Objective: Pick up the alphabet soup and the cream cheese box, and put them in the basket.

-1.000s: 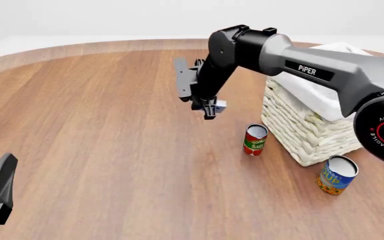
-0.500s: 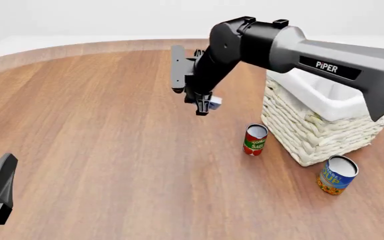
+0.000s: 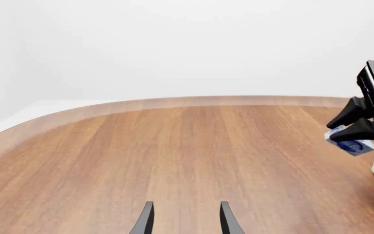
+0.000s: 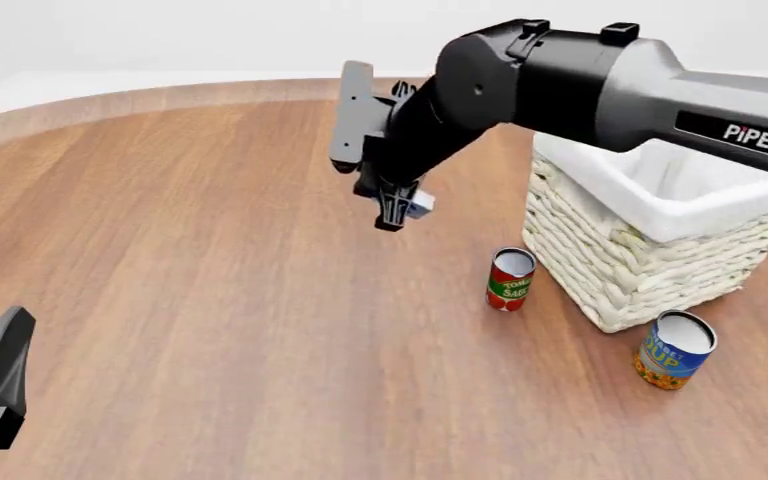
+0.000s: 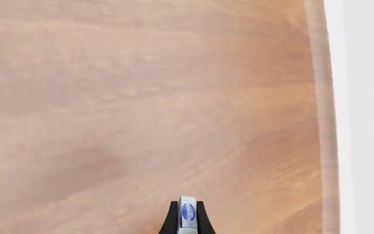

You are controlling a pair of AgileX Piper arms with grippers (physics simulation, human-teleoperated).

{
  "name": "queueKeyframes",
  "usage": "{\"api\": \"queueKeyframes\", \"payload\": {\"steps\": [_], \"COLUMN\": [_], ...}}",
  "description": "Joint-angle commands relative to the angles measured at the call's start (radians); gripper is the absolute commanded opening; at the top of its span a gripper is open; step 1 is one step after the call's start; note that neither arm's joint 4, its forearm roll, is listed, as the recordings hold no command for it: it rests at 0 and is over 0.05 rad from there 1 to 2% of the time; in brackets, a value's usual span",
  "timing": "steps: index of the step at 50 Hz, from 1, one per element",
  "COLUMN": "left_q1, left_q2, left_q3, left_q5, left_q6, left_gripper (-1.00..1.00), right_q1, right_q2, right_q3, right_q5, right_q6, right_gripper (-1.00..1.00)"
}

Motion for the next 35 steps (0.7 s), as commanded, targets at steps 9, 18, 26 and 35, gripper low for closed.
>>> {"api": "queueKeyframes", "payload": {"steps": [9,18,26,35], "left_q1": [0.0,0.0,0.0,0.0], "left_q2": [0.0,0.0,0.0,0.0], "left_q3": [0.0,0.0,0.0,0.0], "left_q5": [0.0,0.0,0.0,0.0], "left_q6": [0.0,0.0,0.0,0.0], "left_gripper": [1.0,1.0,1.0,1.0], "right_q1": [0.044,0.054,0.091,0.107], "right_q2": [-0.111,-0.167,-0.238,-0.283], "right_q3": [0.077,0.11,0.177,0.219], "right_q5": [-0.061,-0.092,-0.132,-0.148], "right_q6": [0.119,0.181,0.237,0.262], "right_gripper": [-1.0,-1.0,-1.0,-1.0]}}
